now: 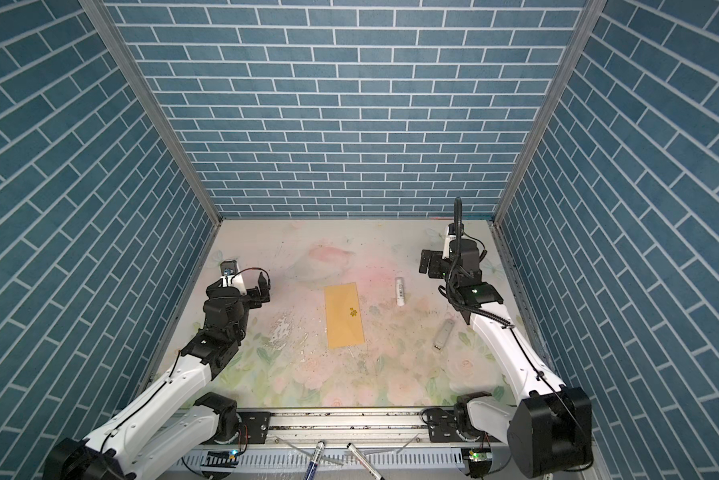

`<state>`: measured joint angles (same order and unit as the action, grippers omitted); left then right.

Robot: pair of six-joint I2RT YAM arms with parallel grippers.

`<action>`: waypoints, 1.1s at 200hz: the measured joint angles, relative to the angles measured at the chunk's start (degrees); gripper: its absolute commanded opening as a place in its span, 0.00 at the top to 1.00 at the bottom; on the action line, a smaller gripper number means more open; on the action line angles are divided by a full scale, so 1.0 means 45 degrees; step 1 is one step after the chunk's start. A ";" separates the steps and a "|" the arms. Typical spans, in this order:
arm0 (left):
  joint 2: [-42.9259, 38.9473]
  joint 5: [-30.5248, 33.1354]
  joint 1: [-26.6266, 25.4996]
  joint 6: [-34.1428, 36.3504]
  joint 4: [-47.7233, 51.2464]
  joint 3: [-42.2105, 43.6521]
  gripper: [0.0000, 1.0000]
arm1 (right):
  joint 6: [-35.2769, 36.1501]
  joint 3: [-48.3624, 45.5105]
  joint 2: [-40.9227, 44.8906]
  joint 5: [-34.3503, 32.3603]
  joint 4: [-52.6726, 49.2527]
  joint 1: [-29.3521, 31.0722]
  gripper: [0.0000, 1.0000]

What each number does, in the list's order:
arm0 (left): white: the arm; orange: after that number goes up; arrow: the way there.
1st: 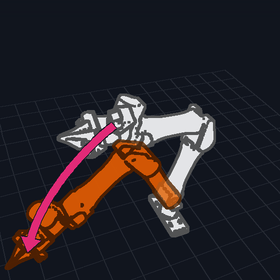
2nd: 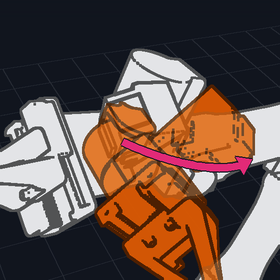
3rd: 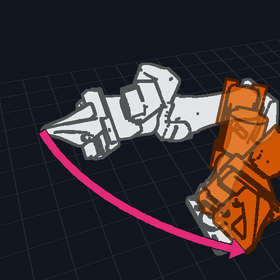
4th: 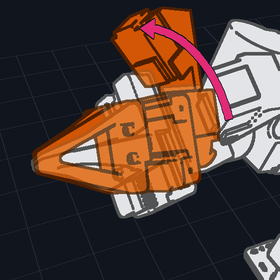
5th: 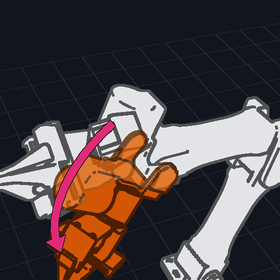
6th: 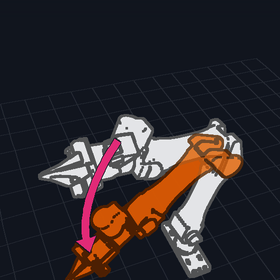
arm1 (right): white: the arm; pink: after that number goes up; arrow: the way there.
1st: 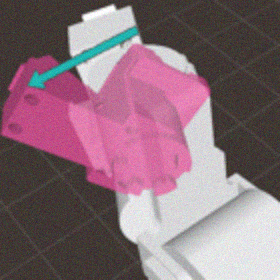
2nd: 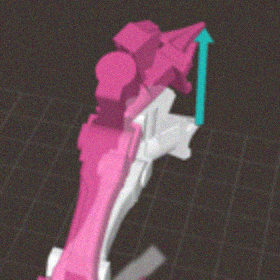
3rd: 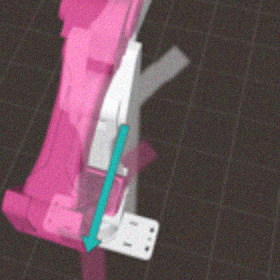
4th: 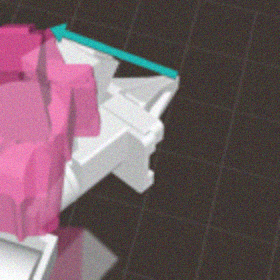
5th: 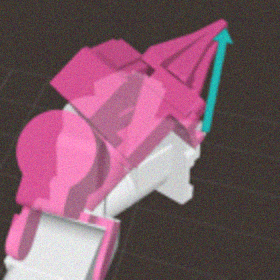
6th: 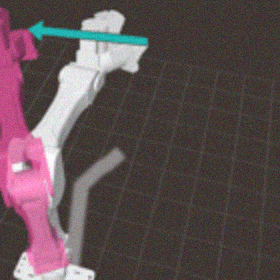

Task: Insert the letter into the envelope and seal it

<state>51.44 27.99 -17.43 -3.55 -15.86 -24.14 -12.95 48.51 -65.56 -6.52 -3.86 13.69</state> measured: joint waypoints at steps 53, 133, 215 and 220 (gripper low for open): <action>0.2618 0.1783 0.0219 0.0821 -0.3104 0.1472 0.00 | 0.0233 -0.4027 0.0136 -0.2263 0.3789 -0.1127 0.01; 0.6703 0.2652 0.0423 0.2336 -0.9165 0.2161 0.00 | 0.1904 -0.5255 -0.2278 -0.2798 0.8432 -0.1880 0.02; 0.7334 0.1141 0.1078 0.2399 -0.9510 0.1627 0.00 | 0.2312 -0.5921 -0.4250 -0.1069 1.1307 -0.2701 0.02; 0.7334 0.1025 0.1146 0.2380 -0.9408 0.1593 0.00 | 0.2317 -0.5974 -0.4357 -0.0903 1.1662 -0.2788 0.02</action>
<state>84.44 32.60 -12.27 7.16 -58.19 -16.97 -2.52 21.63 -85.17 -10.59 48.62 1.15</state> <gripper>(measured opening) 0.995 0.982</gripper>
